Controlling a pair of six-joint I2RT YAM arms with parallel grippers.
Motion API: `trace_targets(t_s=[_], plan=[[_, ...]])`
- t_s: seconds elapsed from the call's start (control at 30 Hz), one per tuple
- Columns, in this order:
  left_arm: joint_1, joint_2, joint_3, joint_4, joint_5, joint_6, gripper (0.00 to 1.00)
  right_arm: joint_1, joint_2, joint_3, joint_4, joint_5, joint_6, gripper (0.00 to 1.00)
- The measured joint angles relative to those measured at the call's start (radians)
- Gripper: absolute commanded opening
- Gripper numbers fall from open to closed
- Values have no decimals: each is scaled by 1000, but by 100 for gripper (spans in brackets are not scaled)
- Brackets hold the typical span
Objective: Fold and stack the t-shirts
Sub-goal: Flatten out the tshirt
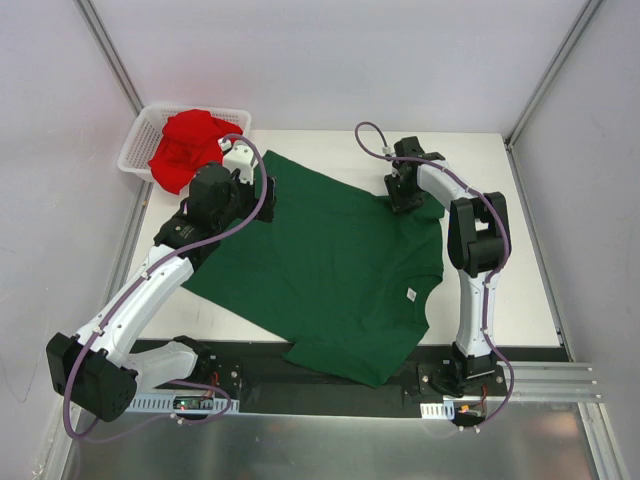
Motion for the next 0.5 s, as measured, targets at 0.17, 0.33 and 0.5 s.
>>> trace_targets(t_s=[0.17,0.33,0.5], plan=[[0,-2,0,0,0,0,99,0,0,6,-7,0,0,30],[0,-2,0,0,0,0,99,0,0,10,-8,0,0,20],[0,-2,0,0,0,0,99,0,0,10,-9,-1,0,15]])
